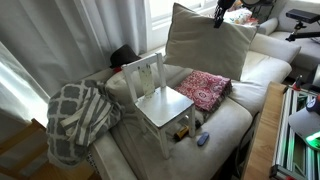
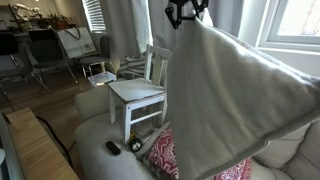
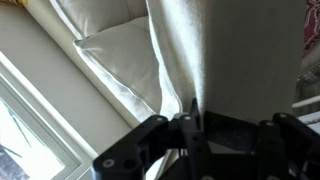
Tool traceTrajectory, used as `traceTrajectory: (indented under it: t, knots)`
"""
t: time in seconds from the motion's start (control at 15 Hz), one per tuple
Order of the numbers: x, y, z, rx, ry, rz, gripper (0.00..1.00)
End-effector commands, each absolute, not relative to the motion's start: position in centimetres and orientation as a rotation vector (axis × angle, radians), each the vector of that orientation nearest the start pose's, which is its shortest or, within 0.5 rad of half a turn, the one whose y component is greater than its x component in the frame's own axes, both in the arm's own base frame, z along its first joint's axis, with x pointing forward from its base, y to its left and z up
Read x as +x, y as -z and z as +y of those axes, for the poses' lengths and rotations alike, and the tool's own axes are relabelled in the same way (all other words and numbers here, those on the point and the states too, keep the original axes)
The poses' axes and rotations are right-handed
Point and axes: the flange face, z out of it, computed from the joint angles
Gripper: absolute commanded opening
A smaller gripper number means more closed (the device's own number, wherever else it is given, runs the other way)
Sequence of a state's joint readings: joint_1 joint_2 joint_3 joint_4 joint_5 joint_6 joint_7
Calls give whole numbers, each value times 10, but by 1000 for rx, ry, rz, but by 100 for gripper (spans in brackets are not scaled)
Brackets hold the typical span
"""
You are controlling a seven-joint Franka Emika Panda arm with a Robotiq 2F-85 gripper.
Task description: Pick up the white pillow from the sofa seat and put it on the chair's seat part
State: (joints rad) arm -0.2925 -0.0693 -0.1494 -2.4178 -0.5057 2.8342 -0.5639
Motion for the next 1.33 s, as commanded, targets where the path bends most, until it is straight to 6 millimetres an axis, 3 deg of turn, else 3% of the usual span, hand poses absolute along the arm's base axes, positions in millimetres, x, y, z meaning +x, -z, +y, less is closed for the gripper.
traceTrajectory:
  t: [0.0, 0.33, 0.67, 0.93, 1.27]
  knots:
    - [465, -411, -155, -3430, 566, -1111, 0]
    - [461, -420, -96, -3524, 474, -1230, 0]
    - [460, -418, -53, -3686, 316, -1118, 0]
    - [455, -412, -31, -3779, 184, -981, 0]
    - [444, -409, -18, -3902, 106, -658, 0]
